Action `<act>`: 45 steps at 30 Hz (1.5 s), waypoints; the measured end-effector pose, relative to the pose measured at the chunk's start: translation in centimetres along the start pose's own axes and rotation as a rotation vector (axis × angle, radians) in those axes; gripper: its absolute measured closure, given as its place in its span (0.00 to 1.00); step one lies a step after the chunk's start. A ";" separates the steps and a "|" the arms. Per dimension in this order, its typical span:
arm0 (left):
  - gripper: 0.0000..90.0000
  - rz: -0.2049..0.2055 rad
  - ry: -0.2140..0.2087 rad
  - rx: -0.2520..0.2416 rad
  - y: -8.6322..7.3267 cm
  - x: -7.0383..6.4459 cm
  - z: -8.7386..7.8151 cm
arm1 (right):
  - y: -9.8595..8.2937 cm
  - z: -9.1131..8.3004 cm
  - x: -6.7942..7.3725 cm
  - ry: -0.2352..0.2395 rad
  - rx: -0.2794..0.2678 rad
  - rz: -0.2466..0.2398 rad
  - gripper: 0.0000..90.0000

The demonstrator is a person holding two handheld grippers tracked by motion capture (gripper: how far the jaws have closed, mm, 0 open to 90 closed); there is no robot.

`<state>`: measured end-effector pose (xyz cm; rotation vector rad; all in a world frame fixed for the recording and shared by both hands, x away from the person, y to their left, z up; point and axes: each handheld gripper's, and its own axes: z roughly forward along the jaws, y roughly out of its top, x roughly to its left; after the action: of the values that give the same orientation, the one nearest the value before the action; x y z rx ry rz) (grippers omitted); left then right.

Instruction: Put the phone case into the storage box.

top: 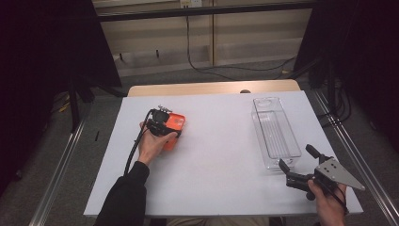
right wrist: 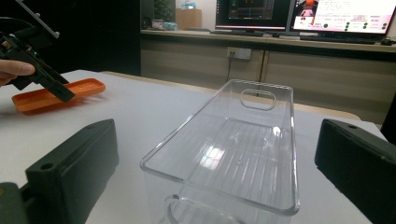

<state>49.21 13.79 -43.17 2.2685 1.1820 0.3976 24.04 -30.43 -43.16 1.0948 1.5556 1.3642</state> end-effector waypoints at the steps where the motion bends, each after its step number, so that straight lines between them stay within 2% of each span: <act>1: 0.15 0.000 0.000 0.000 0.0 0.0 0.0 | 0.0 0.0 0.0 0.000 0.000 0.000 0.00; 4: 0.16 0.002 0.001 -0.033 0.0 0.0 -0.6 | 0.0 0.0 0.0 -0.003 0.000 0.000 0.00; 5: 0.16 -0.003 0.002 -0.060 0.0 0.0 -1.0 | 0.0 0.0 0.0 -0.002 0.001 -0.002 0.00; 8: 0.16 0.015 0.004 -0.072 0.0 0.0 -1.4 | 0.0 0.0 0.0 -0.003 0.003 -0.003 0.00; 11: 0.16 0.023 0.025 -0.117 -0.1 0.0 -2.1 | 0.0 0.0 0.0 -0.002 0.001 0.000 0.00; 19: 0.16 0.020 0.038 -0.172 -0.4 0.0 -3.0 | 0.0 0.0 0.0 -0.002 0.001 -0.001 0.00; 20: 0.16 0.034 0.038 -0.189 -0.5 0.0 -3.3 | 0.0 0.0 0.0 -0.002 0.001 0.000 0.00; 24: 0.16 0.045 0.036 -0.210 -0.6 -0.1 -3.8 | 0.0 0.0 0.0 -0.003 0.001 0.000 0.00; 27: 0.16 0.059 0.064 -0.239 -0.8 -0.2 -4.3 | 0.0 0.0 0.0 -0.002 0.001 0.000 0.00; 29: 0.16 0.042 0.054 -0.267 -0.9 -0.2 -4.5 | 0.0 0.0 0.0 -0.003 0.000 -0.001 0.00; 30: 0.16 0.052 0.060 -0.265 -1.0 -0.1 -4.7 | 0.0 0.0 0.0 -0.003 0.000 -0.001 0.00; 33: 0.16 0.041 0.060 -0.291 -1.2 0.0 -5.2 | 0.0 0.0 0.0 -0.003 0.000 -0.001 0.00; 36: 0.16 0.047 0.066 -0.315 -1.5 0.0 -5.9 | 0.0 0.0 0.1 -0.002 0.001 -0.006 0.00; 39: 0.16 0.020 0.079 -0.355 -2.0 0.3 -6.8 | 0.0 0.0 0.1 -0.004 0.000 -0.003 0.00; 45: 0.16 0.014 0.072 -0.382 -2.8 0.6 -7.8 | 0.0 0.0 0.1 -0.001 0.001 -0.004 0.00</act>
<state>43.90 18.13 -38.53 1.9463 1.0240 0.6549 24.04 -30.35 -43.18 1.0924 1.5567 1.3597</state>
